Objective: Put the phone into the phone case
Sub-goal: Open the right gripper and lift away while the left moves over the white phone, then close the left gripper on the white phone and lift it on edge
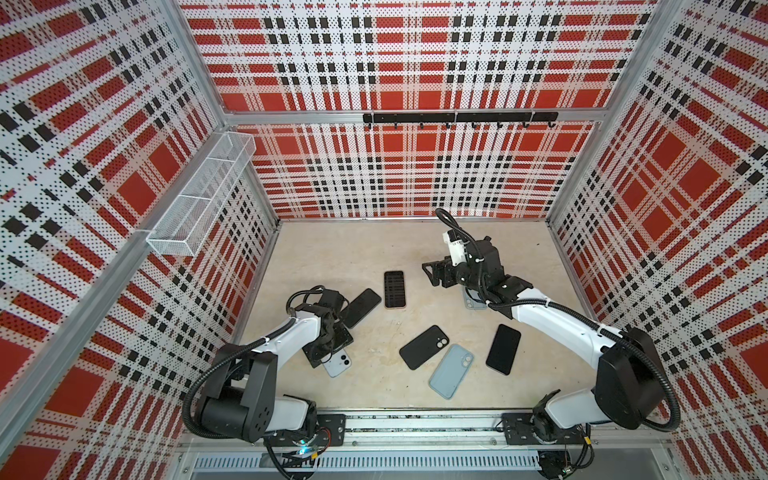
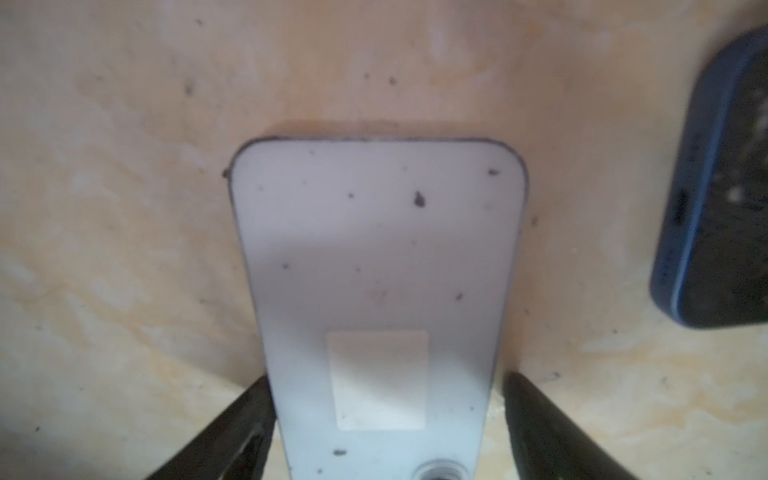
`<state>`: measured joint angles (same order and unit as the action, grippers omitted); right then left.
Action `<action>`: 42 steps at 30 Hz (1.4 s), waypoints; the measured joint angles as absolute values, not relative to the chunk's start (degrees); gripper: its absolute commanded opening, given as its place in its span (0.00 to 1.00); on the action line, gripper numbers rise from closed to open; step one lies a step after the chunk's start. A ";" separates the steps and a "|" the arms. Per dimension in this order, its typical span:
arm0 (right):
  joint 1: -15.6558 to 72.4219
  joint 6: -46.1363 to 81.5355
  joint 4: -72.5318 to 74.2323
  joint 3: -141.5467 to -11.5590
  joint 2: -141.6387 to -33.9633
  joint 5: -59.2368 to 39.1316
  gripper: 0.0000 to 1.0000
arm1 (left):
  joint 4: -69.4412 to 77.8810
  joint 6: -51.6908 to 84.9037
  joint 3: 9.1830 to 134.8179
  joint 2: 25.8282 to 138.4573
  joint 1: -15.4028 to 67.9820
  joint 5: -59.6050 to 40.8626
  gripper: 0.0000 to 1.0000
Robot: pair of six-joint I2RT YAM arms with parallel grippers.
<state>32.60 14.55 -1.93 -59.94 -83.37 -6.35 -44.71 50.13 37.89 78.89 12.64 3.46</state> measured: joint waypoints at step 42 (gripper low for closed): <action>22.74 21.04 -10.74 -77.17 -98.17 -33.28 0.84 | -24.84 34.24 37.30 69.71 31.77 7.97 0.62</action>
